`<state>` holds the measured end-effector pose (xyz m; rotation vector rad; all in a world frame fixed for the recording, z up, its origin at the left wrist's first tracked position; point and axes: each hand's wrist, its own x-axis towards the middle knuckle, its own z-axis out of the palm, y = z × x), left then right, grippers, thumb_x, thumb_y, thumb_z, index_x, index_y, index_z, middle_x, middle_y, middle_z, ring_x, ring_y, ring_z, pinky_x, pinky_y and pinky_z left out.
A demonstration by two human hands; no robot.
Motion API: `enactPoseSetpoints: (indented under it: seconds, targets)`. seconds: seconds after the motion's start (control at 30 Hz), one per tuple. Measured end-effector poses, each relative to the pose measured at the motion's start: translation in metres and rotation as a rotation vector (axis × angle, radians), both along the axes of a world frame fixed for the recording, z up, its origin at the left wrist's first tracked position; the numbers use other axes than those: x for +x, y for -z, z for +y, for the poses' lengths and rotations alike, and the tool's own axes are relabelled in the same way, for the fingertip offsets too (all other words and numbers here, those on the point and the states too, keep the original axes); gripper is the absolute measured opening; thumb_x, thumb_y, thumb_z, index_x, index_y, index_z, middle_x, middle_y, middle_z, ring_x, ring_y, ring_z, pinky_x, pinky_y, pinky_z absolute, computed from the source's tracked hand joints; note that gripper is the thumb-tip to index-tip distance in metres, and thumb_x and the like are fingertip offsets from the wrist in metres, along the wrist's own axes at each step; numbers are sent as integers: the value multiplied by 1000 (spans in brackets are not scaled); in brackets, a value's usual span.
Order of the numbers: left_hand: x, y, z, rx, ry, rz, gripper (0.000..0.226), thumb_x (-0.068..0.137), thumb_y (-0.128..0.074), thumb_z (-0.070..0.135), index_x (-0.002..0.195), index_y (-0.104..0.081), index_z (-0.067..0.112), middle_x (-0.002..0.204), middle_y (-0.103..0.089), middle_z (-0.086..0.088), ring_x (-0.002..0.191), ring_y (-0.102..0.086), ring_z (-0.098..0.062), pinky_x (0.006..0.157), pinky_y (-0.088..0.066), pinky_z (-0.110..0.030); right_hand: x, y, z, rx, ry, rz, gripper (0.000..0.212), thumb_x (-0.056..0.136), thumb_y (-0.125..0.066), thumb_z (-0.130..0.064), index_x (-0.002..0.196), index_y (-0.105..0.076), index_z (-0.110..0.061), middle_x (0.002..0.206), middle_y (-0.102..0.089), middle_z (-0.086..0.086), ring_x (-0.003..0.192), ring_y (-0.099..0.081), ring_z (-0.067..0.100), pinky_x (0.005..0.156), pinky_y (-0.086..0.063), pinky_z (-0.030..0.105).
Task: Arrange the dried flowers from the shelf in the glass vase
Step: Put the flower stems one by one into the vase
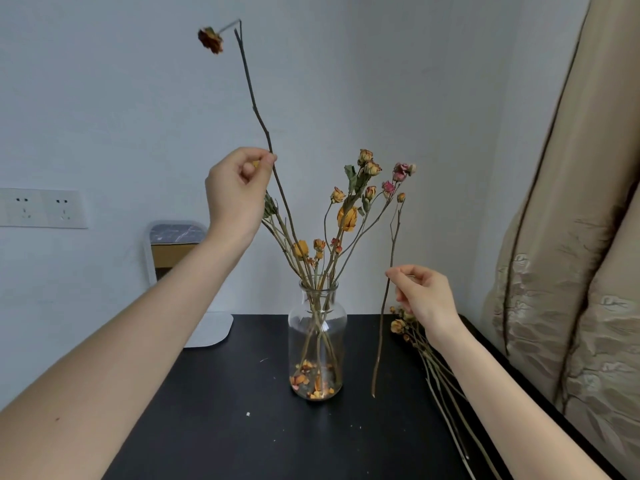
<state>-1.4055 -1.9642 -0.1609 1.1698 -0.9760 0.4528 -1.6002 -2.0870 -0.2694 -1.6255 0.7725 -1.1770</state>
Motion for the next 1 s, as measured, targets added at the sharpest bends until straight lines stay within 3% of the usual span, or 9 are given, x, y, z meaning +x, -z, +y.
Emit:
enactPoseSetpoints:
  seconds: [0.1,0.2,0.3,0.4,0.5,0.57,0.7,0.87,1.0]
  targets:
    - [3,14,-8,22,10,14,7,88,-60,19,83,-65,21,50,-38,10,55,-38,-7,71,-41,-8,0,0,-1,0,6,2,14,91,-59,-18,98,-65,-6,59,-51,4,35,-42,1,39,-35,10]
    - [5,26,-12,70,-5,21,7,89,-60,21,86,-66,19,47,-41,12,51,-38,-3,62,-38,-6,0,1,-2,-3,9,8,14,91,-59,-18,98,-65,-6,59,-50,4,34,-42,0,39,-35,10]
    - [5,40,-13,154,-13,18,6,88,-61,19,85,-65,20,46,-43,14,48,-42,-1,67,-40,-2,-1,3,-4,3,16,-5,14,91,-59,-18,98,-64,-7,58,-50,4,33,-43,0,39,-36,10]
    - [2,54,-13,255,-38,-5,5,87,-61,18,84,-66,18,50,-44,9,51,-44,-6,82,-41,-16,-1,5,-6,25,27,-32,14,91,-59,-18,98,-64,-7,58,-50,3,33,-42,0,39,-35,10]
    - [0,64,-17,357,-53,-1,6,87,-62,18,83,-67,17,49,-45,6,50,-45,-9,85,-42,-24,-1,7,-8,37,34,-45,14,91,-59,-18,98,-64,-7,57,-49,3,33,-42,0,39,-35,11]
    - [0,70,-21,444,-55,-11,5,85,-64,17,81,-67,17,50,-47,6,52,-46,-9,82,-41,-22,-1,8,-9,42,34,-47,13,91,-59,-18,97,-64,-7,57,-49,3,33,-42,0,40,-36,11]
    - [-1,79,-27,599,-57,-27,8,83,-66,25,83,-67,17,60,-51,10,61,-49,-6,58,-35,-17,-2,11,-11,39,40,-43,12,91,-59,-18,96,-64,-8,56,-50,1,35,-43,0,41,-37,11]
    - [-4,82,-29,443,-70,19,12,83,-66,31,82,-70,19,54,-48,14,55,-47,-5,57,-34,-16,-1,11,-12,49,46,-38,13,91,-59,-18,95,-65,-8,56,-50,1,35,-43,1,41,-36,12]
    - [-5,90,-31,495,-55,42,18,84,-66,28,89,-73,13,63,-56,10,64,-51,-6,64,-36,-16,-1,10,-11,50,39,-55,11,91,-59,-18,95,-65,-9,55,-49,0,34,-42,0,40,-36,11]
